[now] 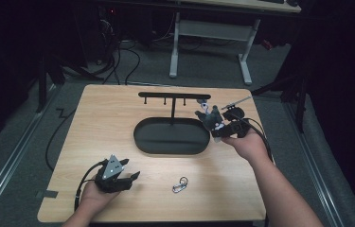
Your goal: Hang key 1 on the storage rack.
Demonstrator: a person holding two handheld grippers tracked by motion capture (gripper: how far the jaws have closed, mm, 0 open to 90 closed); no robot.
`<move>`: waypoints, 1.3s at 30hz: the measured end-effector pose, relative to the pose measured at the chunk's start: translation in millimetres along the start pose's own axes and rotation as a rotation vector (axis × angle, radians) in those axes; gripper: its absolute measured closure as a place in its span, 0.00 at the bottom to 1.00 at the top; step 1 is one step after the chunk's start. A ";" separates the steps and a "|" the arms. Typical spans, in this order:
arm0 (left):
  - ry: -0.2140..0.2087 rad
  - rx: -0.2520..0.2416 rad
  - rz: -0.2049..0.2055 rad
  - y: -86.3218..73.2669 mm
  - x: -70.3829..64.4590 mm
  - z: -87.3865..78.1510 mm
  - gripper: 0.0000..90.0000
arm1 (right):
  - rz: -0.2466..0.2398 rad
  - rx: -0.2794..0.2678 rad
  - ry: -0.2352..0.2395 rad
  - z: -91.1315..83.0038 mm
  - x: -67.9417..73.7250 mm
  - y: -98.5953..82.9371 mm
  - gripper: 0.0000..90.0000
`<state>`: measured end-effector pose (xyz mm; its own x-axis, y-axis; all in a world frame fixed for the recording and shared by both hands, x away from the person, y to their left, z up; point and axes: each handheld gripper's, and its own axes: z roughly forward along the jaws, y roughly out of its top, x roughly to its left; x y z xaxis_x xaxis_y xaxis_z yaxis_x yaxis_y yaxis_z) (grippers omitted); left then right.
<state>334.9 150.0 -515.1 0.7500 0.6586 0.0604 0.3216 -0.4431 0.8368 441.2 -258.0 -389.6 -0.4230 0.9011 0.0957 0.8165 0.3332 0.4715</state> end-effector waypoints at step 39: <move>-0.008 0.007 -0.005 0.7 0.7 0.7 0.41 | -0.020 -0.040 0.019 28.9 12.1 -7.0 0.42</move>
<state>336.1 149.7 -514.9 0.7528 0.6562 0.0522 0.3292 -0.4440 0.8334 441.7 -241.4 -417.0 -0.4462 0.8891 0.1022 0.7918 0.3390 0.5081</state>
